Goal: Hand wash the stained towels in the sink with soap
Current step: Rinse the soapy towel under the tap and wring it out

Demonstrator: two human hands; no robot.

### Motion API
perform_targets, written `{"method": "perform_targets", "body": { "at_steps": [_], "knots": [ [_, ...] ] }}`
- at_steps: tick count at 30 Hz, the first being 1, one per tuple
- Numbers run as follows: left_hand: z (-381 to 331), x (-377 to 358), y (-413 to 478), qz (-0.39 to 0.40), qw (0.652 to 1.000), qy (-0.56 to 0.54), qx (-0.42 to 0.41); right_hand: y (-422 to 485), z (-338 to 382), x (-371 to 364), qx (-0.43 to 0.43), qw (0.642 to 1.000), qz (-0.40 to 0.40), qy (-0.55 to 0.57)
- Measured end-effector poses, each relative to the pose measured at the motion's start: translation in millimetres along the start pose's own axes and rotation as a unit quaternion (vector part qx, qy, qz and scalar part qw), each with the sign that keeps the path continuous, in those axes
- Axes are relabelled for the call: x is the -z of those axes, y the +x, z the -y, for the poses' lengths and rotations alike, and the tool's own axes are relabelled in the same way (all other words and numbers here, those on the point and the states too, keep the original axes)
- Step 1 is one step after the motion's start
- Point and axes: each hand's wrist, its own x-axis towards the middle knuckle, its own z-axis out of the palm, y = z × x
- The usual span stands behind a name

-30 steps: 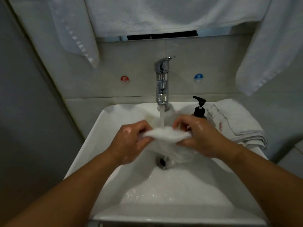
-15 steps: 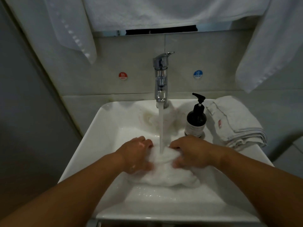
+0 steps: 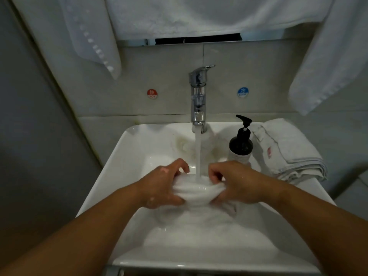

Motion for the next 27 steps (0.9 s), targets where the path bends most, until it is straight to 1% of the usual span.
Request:
{"method": "perform_targets", "body": {
  "at_steps": [2,3,5,7,9,10,13,15,16,17,18,20,21,22,23,24,25,26,27],
  "knots": [
    [-1.4,-1.8,-0.7,0.068,0.997,-0.008,0.022,-6.8,5.5,8.7,-0.066,0.992,0.101,0.031],
    [-3.6,-1.5,-0.7,0.079,0.996,-0.017,0.027,-9.7,7.7,14.1,-0.093,0.985,0.133,0.064],
    [-4.5,-0.5,0.0,0.06,0.997,-0.046,0.022,-12.1,9.3,21.6,-0.109,0.978,0.147,0.098],
    [-4.3,1.2,-0.2,0.052,0.996,-0.055,0.039,-11.7,5.7,22.4,-0.134,0.98,0.141,0.044],
    [-6.7,1.3,-0.2,0.088,0.994,-0.02,0.063,-11.2,3.6,19.1,-0.162,0.973,0.159,-0.033],
    [-8.6,0.2,-0.4,0.107,0.992,-0.005,0.069,-10.1,2.4,15.7,-0.152,0.972,0.177,-0.033],
    [-15.2,-3.0,-0.1,0.164,0.985,0.003,0.049,-7.1,7.0,10.0,-0.071,0.98,0.179,0.06],
    [-14.8,-3.6,-1.7,0.21,0.976,-0.032,0.043,-5.2,10.3,6.6,-0.054,0.978,0.168,0.11],
    [-12.5,-3.7,-1.8,0.215,0.975,-0.044,0.045,-3.6,10.6,3.9,-0.063,0.979,0.154,0.117],
    [-10.2,-3.5,-1.7,0.204,0.977,-0.05,0.046,-1.9,10.7,0.8,-0.078,0.982,0.133,0.112],
    [-8.5,-2.9,-0.6,0.173,0.983,-0.035,0.046,0.4,8.7,-3.3,-0.096,0.985,0.109,0.089],
    [-4.6,-2.4,2.8,0.083,0.995,0.024,0.047,1.9,6.3,-6.5,-0.14,0.987,0.074,0.008],
    [-3.5,-3.3,3.5,0.062,0.996,0.032,0.05,0.7,5.8,-4.5,-0.154,0.985,0.071,-0.024],
    [-4.0,-4.1,3.2,0.067,0.996,0.027,0.054,-1.3,5.4,-0.1,-0.152,0.984,0.086,-0.034],
    [-5.8,-5.2,2.3,0.089,0.994,0.019,0.052,-4.0,6.2,5.0,-0.136,0.984,0.112,-0.025],
    [-9.0,-7.7,1.4,0.119,0.991,0.03,0.045,-7.0,9.4,10.5,-0.114,0.981,0.154,-0.001],
    [-12.2,-11.8,0.9,0.145,0.986,0.066,0.038,-8.3,10.8,12.5,-0.091,0.976,0.197,0.024],
    [-15.3,-17.3,0.8,0.159,0.981,0.109,0.033,-9.1,12.3,10.5,-0.07,0.97,0.231,0.027],
    [-17.7,-21.9,1.7,0.159,0.977,0.142,0.029,-8.9,13.8,4.8,-0.063,0.967,0.246,0.004]
  ]
}}
